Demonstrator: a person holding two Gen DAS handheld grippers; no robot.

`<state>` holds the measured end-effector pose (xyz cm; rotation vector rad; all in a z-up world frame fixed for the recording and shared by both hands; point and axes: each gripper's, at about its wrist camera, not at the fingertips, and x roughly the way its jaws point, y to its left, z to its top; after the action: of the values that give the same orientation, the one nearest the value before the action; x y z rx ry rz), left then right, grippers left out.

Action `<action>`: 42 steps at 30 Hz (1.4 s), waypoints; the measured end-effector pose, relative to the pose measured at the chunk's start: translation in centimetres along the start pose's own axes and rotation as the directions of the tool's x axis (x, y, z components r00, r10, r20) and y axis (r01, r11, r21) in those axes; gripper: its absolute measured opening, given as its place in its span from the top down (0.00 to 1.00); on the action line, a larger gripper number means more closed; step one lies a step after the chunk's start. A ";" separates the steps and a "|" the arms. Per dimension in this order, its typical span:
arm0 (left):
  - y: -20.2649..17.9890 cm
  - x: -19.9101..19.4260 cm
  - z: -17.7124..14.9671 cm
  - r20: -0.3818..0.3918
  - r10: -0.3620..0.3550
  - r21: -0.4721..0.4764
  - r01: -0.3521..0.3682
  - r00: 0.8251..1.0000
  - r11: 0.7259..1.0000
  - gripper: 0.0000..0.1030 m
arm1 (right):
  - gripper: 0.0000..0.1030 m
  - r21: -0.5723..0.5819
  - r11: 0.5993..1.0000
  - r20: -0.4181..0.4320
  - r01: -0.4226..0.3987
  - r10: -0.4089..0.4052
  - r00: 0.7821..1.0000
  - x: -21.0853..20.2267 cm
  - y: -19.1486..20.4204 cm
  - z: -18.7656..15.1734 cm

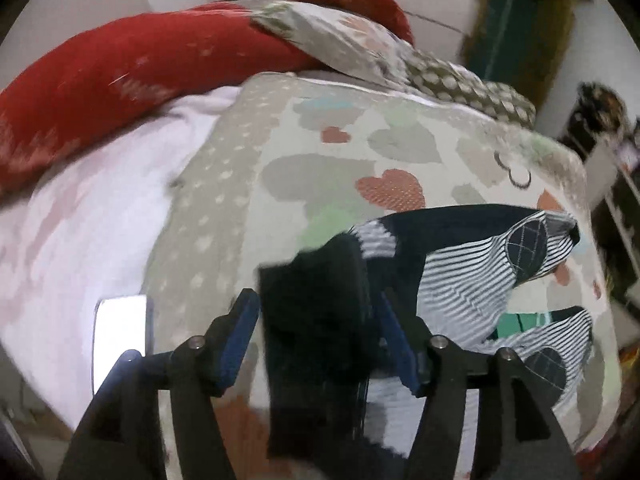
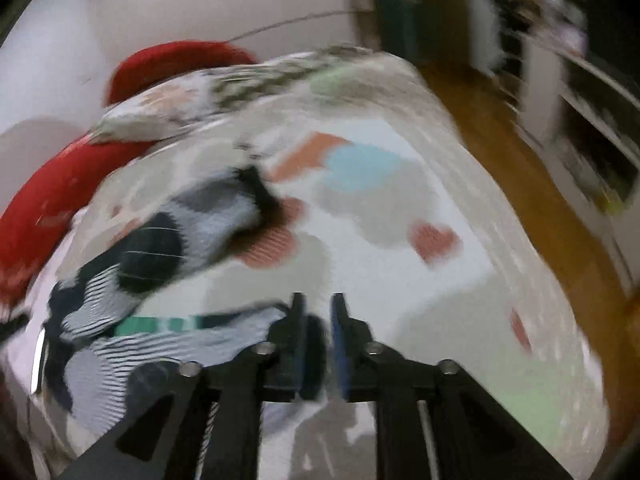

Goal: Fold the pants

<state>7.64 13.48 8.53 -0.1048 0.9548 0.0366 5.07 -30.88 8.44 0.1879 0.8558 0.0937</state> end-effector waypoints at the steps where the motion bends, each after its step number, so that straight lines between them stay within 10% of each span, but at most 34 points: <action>1: -0.4 0.7 0.5 -0.008 -0.004 0.024 0.004 1.000 1.000 0.41 | 0.34 -0.043 0.999 -0.001 -0.030 0.030 1.000 0.6 1.0 1.3; 12: -3.2 9.2 4.8 -0.128 -0.005 0.237 0.036 0.992 0.971 0.39 | 0.28 -0.467 0.880 0.005 0.091 -0.100 0.995 10.0 11.3 9.3; 19: -4.0 12.9 5.1 -0.226 -0.057 0.226 0.109 0.972 0.968 0.41 | 0.28 -0.419 0.901 -0.251 -0.116 0.008 0.968 17.5 13.1 11.3; 22: -4.9 12.8 4.4 -0.236 -0.089 0.250 0.149 0.968 0.957 0.76 | 0.34 -0.559 0.824 -0.293 -0.093 -0.091 0.952 19.9 14.9 9.2; 23: -5.0 12.7 4.3 -0.232 -0.085 0.254 0.145 0.969 0.956 0.90 | 0.55 -0.583 0.804 -0.310 -0.115 -0.089 0.947 20.2 15.4 8.3; 25: -5.3 12.3 4.3 -0.215 -0.071 0.267 0.129 0.974 0.955 0.94 | 0.93 -0.547 0.821 -0.333 -0.165 -0.033 0.942 19.7 15.6 8.1; 26: -5.3 12.0 4.3 -0.206 -0.068 0.266 0.123 0.976 0.956 0.95 | 0.96 -0.529 0.834 -0.320 -0.156 -0.026 0.947 19.3 15.6 8.2; 42: -5.2 -2.9 -2.6 0.072 -0.117 0.217 0.099 0.991 0.971 0.96 | 0.97 -0.416 0.898 -0.090 -0.145 0.118 0.989 3.7 14.0 3.1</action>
<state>4.26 8.08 9.82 0.0422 0.8622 -0.1610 9.70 -16.94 10.50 -0.1667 0.8644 0.4106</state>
